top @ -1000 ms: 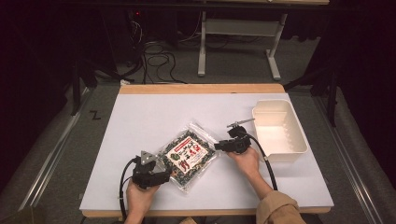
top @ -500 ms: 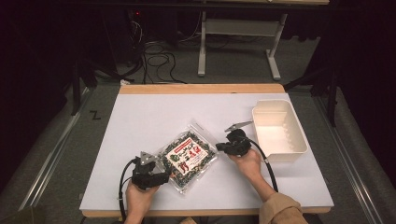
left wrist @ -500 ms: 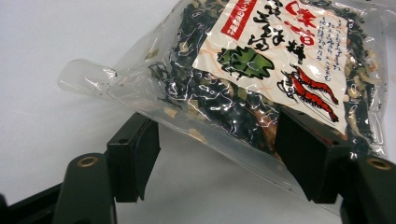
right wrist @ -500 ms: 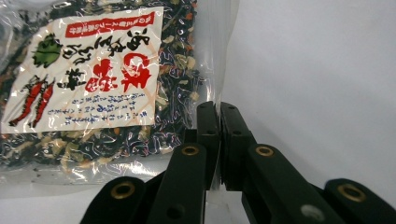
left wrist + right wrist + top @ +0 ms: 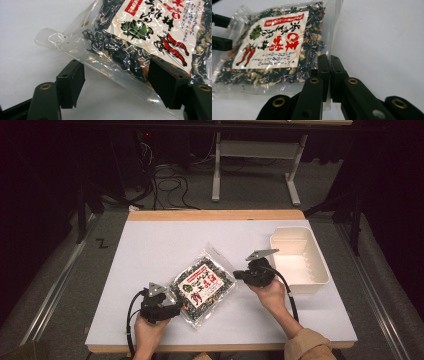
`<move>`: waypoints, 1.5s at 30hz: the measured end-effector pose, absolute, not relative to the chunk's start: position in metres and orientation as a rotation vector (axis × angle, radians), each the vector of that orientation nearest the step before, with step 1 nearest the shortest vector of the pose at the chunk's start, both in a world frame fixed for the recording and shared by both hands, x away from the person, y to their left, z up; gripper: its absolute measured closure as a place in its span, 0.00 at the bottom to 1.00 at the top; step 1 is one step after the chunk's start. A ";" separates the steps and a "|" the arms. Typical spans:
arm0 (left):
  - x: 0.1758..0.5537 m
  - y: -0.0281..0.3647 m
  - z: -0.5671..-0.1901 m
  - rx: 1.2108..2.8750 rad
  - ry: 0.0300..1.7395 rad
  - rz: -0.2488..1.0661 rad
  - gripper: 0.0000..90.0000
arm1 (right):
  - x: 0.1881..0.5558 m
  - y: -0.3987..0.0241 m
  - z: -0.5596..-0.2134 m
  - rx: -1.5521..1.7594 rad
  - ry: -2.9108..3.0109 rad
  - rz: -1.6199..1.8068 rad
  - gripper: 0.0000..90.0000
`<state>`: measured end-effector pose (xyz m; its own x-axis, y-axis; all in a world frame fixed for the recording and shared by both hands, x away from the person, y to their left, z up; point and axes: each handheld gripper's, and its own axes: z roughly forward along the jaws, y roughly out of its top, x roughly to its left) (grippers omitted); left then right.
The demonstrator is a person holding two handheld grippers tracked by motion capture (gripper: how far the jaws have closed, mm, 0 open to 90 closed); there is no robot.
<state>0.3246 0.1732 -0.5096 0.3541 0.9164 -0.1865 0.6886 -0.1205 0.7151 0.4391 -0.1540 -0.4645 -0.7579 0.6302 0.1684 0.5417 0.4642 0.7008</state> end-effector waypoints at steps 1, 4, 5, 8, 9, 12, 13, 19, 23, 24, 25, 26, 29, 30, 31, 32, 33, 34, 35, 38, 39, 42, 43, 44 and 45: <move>0.324 0.173 -0.510 1.878 1.399 0.394 0.34 | 0.439 -0.156 -0.463 1.049 2.591 1.193 1.00; 0.323 0.173 -0.509 1.874 1.402 0.409 0.33 | 0.439 -0.161 -0.459 1.051 2.594 1.251 1.00; 0.323 0.173 -0.509 1.876 1.402 0.414 0.33 | 0.440 -0.163 -0.457 1.062 2.596 1.276 1.00; 0.323 0.172 -0.508 1.866 1.401 0.414 0.33 | 0.442 -0.164 -0.451 1.054 2.591 1.285 1.00; 0.323 0.172 -0.508 1.863 1.401 0.413 0.33 | 0.441 -0.162 -0.449 1.037 2.581 1.280 1.00; 0.323 0.174 -0.508 1.842 1.407 0.391 0.33 | 0.438 -0.159 -0.440 0.981 2.560 1.280 0.99; 0.323 0.175 -0.508 1.834 1.405 0.386 0.32 | 0.440 -0.161 -0.435 0.988 2.568 1.308 0.99; 0.322 0.176 -0.507 1.792 1.393 0.369 0.32 | 0.444 -0.159 -0.423 0.988 2.587 1.277 0.99; 0.320 0.176 -0.504 1.765 1.359 0.380 0.33 | 0.443 -0.159 -0.413 0.944 2.563 1.245 0.99; 0.318 0.176 -0.503 1.774 1.351 0.403 0.33 | 0.443 -0.159 -0.411 0.940 2.557 1.247 0.99; 0.317 0.176 -0.503 1.786 1.350 0.428 0.37 | 0.443 -0.159 -0.409 0.942 2.562 1.229 0.99; 0.317 0.176 -0.502 1.791 1.349 0.445 0.37 | 0.444 -0.160 -0.408 0.936 2.554 1.221 1.00; 0.317 0.179 -0.501 1.773 1.349 0.433 0.37 | 0.448 -0.166 -0.404 0.959 2.547 1.179 1.00; 0.317 0.178 -0.502 1.776 1.351 0.433 0.37 | 0.449 -0.169 -0.402 0.963 2.537 1.182 1.00; 0.318 0.177 -0.502 1.784 1.347 0.428 0.37 | 0.449 -0.172 -0.398 0.967 2.523 1.177 1.00; 0.318 0.176 -0.503 1.792 1.347 0.426 0.37 | 0.449 -0.175 -0.395 0.969 2.512 1.175 1.00; 0.318 0.175 -0.503 1.798 1.348 0.425 0.37 | 0.449 -0.177 -0.391 0.965 2.499 1.183 1.00; 0.318 0.175 -0.504 1.800 1.348 0.421 0.37 | 0.448 -0.179 -0.387 0.968 2.488 1.186 1.00; 0.318 0.174 -0.504 1.803 1.347 0.419 0.37 | 0.448 -0.181 -0.383 0.966 2.479 1.186 1.00; 0.319 0.175 -0.505 1.808 1.357 0.407 0.37 | 0.446 -0.183 -0.373 0.951 2.468 1.178 1.00; 0.319 0.175 -0.505 1.810 1.361 0.406 0.37 | 0.447 -0.183 -0.369 0.947 2.471 1.175 1.00; 0.320 0.174 -0.506 1.815 1.365 0.401 0.36 | 0.447 -0.181 -0.359 0.930 2.471 1.185 1.00; 0.320 0.174 -0.506 1.819 1.364 0.399 0.36 | 0.446 -0.180 -0.354 0.920 2.471 1.188 1.00; 0.320 0.174 -0.506 1.822 1.365 0.397 0.36 | 0.446 -0.179 -0.351 0.916 2.470 1.198 1.00; 0.320 0.174 -0.506 1.826 1.365 0.394 0.36 | 0.446 -0.178 -0.347 0.904 2.466 1.214 1.00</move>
